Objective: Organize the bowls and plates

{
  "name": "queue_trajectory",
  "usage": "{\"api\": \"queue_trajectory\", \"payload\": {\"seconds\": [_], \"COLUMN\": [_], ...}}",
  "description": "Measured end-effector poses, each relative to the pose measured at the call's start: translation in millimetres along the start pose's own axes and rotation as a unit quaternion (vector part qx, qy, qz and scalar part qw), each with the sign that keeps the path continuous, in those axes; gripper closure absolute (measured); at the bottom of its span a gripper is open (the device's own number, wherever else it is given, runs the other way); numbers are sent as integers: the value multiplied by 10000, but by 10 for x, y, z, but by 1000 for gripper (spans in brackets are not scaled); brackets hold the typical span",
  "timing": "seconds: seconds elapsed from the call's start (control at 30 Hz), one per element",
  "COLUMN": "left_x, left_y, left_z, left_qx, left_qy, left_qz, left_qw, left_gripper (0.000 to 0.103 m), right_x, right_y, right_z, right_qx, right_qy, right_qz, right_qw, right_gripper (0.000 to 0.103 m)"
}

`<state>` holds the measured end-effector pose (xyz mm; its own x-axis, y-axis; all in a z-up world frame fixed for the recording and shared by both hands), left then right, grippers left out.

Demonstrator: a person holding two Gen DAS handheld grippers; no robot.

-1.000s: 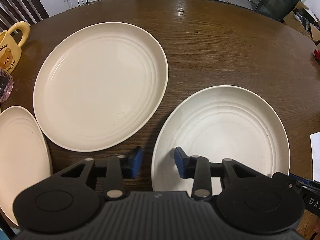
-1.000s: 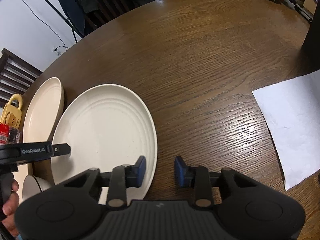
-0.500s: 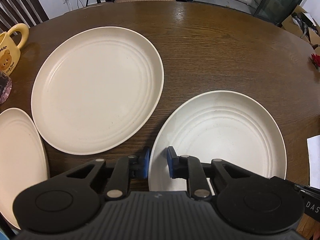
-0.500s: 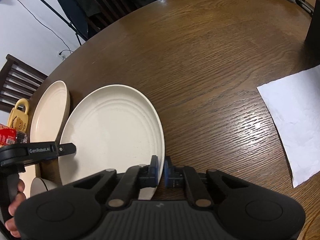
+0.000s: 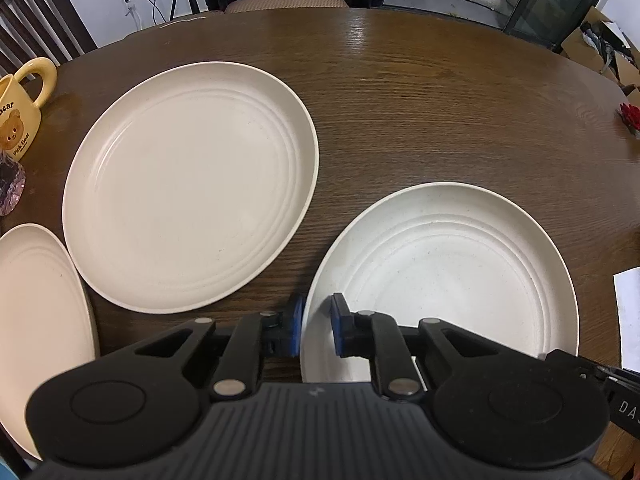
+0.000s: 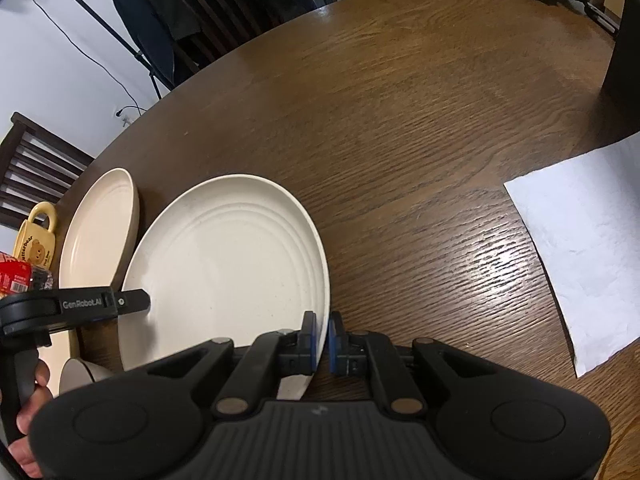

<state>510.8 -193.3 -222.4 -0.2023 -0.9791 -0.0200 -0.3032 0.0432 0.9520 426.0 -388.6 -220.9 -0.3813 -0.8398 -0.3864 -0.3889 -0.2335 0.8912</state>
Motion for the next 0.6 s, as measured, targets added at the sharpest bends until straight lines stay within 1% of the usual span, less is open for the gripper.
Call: {"api": "queue_trajectory", "payload": {"seconds": [0.6], "left_x": [33], "left_y": [150], "left_z": [-19], "left_qx": [182], "left_qy": [-103], "left_qz": [26], "left_qw": [9998], "left_gripper": [88], "right_x": [11], "right_y": [128], "right_z": [18], "right_qx": [175], "right_qy": [21], "right_qz": [-5], "right_qw": [9998], "right_gripper": [97]}}
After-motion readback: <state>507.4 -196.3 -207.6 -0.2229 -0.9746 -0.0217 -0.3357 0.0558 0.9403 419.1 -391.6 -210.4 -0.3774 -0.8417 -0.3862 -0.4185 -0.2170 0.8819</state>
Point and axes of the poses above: each gripper's, at about its wrist camera, not at the fingertips, and y roughly against the way its jaws point, x to its right, z to its underside, the point moved 8 cm from there along -y, roughly the way its jaws point, and after that the axes turned 8 degrees about -y, right-handed, at the moved point
